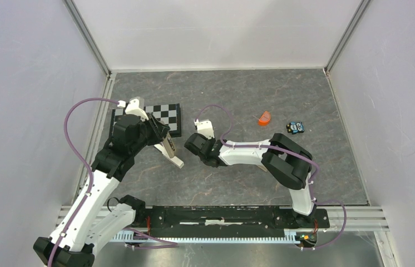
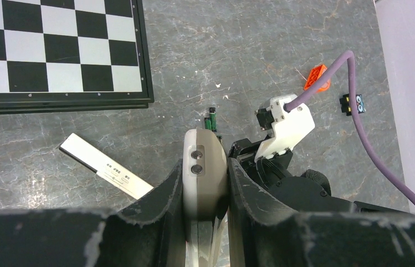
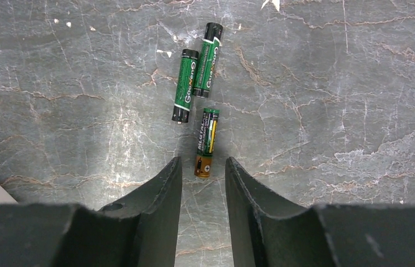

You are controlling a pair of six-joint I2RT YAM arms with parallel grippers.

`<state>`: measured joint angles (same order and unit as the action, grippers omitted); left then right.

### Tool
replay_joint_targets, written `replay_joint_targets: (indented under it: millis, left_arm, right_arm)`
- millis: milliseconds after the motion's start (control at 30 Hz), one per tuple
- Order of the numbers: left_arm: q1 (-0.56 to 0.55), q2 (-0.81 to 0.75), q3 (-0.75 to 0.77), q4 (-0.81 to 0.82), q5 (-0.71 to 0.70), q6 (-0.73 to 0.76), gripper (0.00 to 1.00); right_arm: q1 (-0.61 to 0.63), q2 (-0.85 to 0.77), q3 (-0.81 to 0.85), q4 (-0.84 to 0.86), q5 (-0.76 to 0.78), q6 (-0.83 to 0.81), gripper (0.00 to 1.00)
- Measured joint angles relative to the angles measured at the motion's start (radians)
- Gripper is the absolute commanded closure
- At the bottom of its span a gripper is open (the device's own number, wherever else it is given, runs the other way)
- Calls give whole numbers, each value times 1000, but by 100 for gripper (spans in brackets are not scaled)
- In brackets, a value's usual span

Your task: Load the batteries into the remote control

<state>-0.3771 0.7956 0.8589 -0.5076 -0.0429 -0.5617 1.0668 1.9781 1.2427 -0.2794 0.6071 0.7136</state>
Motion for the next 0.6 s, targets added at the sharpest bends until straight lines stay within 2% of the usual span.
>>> replay_joint_targets:
  millis: [100,333,600]
  left_arm:
    - [0,0,0,0,0,0,98]
    - [0,0,-2,0,1,0,98]
    - [0,0,-6,0,19,0,98]
  right_arm:
    - [-6,2,2,1,-6,3,71]
    - [-29,6,8,3,-33,40,80]
    - [-57,6,5,30,-76,49,80]
